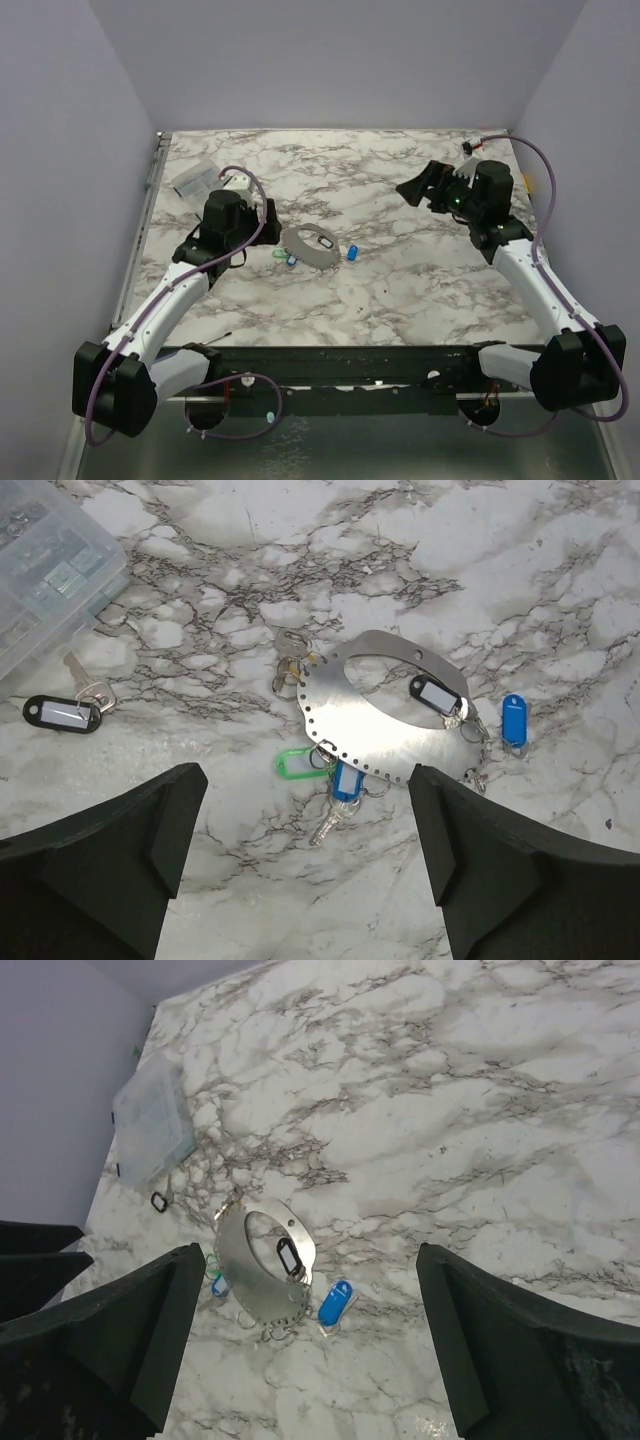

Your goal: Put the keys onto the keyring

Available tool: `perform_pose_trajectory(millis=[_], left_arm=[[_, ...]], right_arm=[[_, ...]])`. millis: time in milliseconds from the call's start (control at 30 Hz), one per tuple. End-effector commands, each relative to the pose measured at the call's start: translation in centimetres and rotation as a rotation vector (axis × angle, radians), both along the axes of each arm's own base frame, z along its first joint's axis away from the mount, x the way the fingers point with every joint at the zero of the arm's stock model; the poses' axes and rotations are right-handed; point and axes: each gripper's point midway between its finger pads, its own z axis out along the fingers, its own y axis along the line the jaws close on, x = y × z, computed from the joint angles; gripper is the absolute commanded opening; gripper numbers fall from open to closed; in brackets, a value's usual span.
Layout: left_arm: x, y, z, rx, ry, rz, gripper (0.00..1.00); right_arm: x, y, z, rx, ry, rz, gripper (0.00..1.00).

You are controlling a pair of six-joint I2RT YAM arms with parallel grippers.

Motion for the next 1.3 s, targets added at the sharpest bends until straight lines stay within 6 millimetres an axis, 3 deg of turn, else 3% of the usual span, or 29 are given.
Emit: perform_pose_trajectory(millis=[0,233,500,700,867,1067,1267], left_arm=[[-0.4,0.2,-0.8,0.074,0.010,0.013,0.92],[-0.2,1.3,-1.2,0.124,0.018,0.102,0.88],[-0.5,6.8,-1.2,0.281,0.021,0.373,0.87],[-0.1,8.9,-3.5,0.290,0.122,0.417,0.87],[1.3,9.8,-5.6,0.249,0.220,0.392,0.81],[3.7,8.5,-6.9,0.227,0.271,0.298,0.69],[5.4,8.5,-9.9,0.277,0.365,0.242,0.57]], right_arm=[[-0.8,-0.1,-1.5,-0.018,0.044,-0.001,1.00],[-0.9,-1.6,-2.9,-0.095,0.152,-0.066,1.00],[-1.9,-3.2,-4.1,-0.114,0.233,-0.170,1.00],[-2.1,-2.9,-5.5,-0.107,0.259,-0.156,1.00],[-2.0,-2.7,-6.6,-0.108,0.301,-0.144,1.00],[-2.1,-2.3,-7.0,-0.097,0.321,-0.129,1.00],[-2.2,-2.2,-7.1,-0.097,0.330,-0.119,1.00]])
